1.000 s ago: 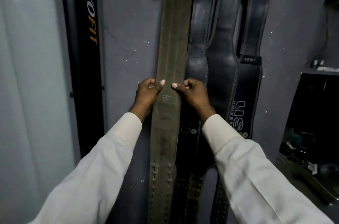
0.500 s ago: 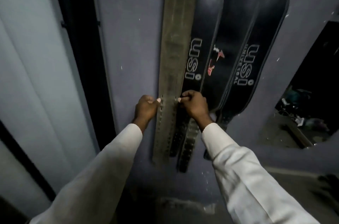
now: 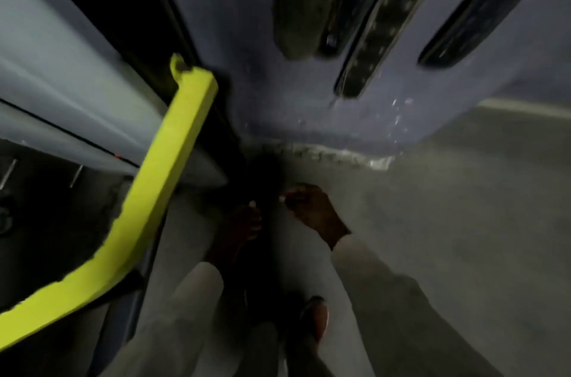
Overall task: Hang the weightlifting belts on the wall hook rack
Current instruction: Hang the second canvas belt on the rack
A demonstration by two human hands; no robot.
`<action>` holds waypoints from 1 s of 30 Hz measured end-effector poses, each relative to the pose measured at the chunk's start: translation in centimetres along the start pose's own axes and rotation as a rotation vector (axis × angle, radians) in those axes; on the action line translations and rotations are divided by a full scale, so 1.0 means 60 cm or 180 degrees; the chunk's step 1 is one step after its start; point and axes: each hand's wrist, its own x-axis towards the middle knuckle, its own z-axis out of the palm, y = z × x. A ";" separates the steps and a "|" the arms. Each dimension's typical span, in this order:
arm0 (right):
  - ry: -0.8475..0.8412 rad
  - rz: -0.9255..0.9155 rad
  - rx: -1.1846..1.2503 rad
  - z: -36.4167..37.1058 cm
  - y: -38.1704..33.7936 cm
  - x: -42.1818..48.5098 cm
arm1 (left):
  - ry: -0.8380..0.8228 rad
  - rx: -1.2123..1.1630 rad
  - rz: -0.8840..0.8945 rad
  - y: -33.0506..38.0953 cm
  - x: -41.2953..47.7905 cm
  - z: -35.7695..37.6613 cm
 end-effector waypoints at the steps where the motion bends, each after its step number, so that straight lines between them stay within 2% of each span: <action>1: 0.0009 0.0173 0.0030 0.014 0.056 0.032 | 0.0074 0.0077 -0.0080 -0.058 0.036 -0.012; 5: -0.0222 0.0677 -0.0117 0.081 0.262 0.170 | 0.0362 0.0250 -0.0500 -0.249 0.182 -0.071; 8: -0.0517 0.0821 -0.0382 0.136 0.383 0.263 | 0.0521 0.0950 -0.0380 -0.341 0.275 -0.106; 11: -0.0702 0.0710 -0.0640 0.203 0.470 0.350 | 0.0615 0.1041 -0.0359 -0.416 0.362 -0.136; 15: -0.1152 0.0488 -0.1352 0.294 0.559 0.427 | 0.0857 0.0948 -0.0657 -0.483 0.436 -0.159; 20: -0.1025 0.0039 -0.2196 0.344 0.615 0.477 | 0.0916 0.1281 -0.0710 -0.529 0.483 -0.172; 23: -0.0901 0.0120 -0.2204 0.346 0.619 0.474 | 0.0898 0.1425 -0.0777 -0.531 0.487 -0.167; 25: -0.0759 0.0066 -0.2319 0.335 0.624 0.460 | 0.1004 0.1640 -0.0621 -0.521 0.475 -0.159; 27: -0.0813 0.0124 -0.2507 0.307 0.626 0.441 | 0.1138 0.1605 -0.0503 -0.505 0.457 -0.145; 30: -0.0873 0.0047 -0.2926 0.243 0.599 0.403 | 0.1054 0.1410 -0.0302 -0.441 0.403 -0.095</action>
